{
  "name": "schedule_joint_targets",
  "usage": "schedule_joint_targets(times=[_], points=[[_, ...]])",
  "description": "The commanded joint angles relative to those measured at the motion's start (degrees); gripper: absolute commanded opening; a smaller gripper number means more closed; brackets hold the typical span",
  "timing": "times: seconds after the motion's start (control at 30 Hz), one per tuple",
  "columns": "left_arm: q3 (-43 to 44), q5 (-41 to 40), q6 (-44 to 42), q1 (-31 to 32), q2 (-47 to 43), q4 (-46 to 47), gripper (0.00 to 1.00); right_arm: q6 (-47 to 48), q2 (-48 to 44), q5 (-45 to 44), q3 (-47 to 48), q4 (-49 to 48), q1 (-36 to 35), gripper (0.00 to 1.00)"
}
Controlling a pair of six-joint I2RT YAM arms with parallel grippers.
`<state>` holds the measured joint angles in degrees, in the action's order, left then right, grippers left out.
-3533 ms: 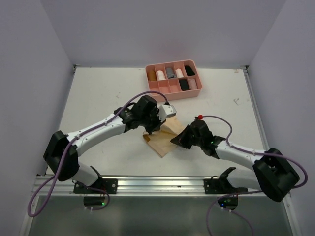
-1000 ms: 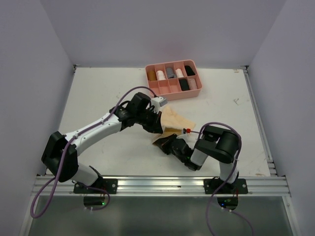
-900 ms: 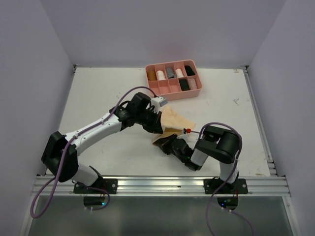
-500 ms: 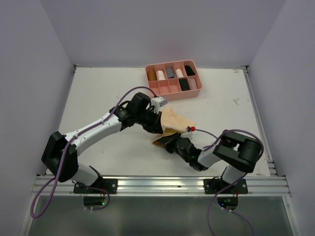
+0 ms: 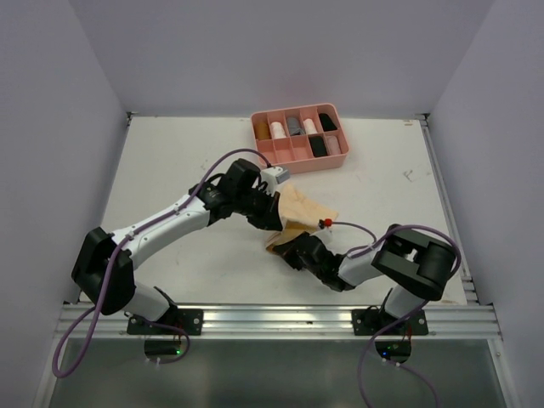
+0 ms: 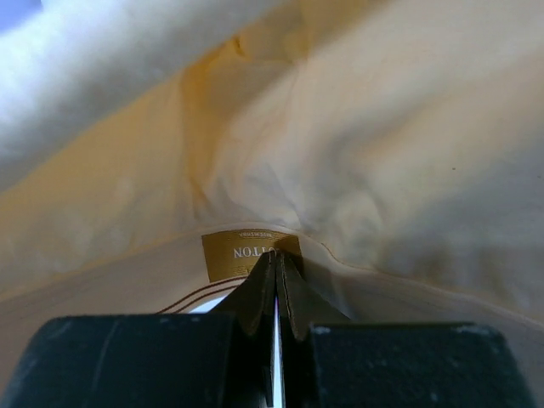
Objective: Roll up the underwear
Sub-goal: Fold the underwear
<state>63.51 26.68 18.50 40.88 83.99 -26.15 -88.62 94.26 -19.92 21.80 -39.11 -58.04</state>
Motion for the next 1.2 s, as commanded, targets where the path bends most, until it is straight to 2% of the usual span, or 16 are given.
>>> schedule_joint_targets(times=[0.0,0.23,0.43,0.87,1.07,1.17], points=[[2.41,2.59,1.18,-0.45,-0.58,1.45,0.00,0.29,1.54,-2.22,1.57,2.72,-0.23,0.00],[2.41,5.05,3.12,-0.37,0.74,3.30,0.00,0.46,5.49,-0.74,2.89,-1.04,-0.23,0.00],[2.50,6.28,6.10,2.27,3.54,7.86,0.00,0.11,8.84,0.68,3.25,-5.18,-0.49,0.00],[2.15,12.52,13.05,5.34,14.54,18.41,0.00,0.29,8.05,-1.08,-0.27,-9.75,-1.64,0.00],[1.19,13.23,13.75,7.45,16.21,18.51,0.00,1.43,7.53,-1.08,-0.44,-10.46,-1.64,0.00],[0.65,12.70,12.88,7.37,16.03,17.46,0.00,3.18,4.37,-1.87,0.08,-5.92,-1.64,0.00]])
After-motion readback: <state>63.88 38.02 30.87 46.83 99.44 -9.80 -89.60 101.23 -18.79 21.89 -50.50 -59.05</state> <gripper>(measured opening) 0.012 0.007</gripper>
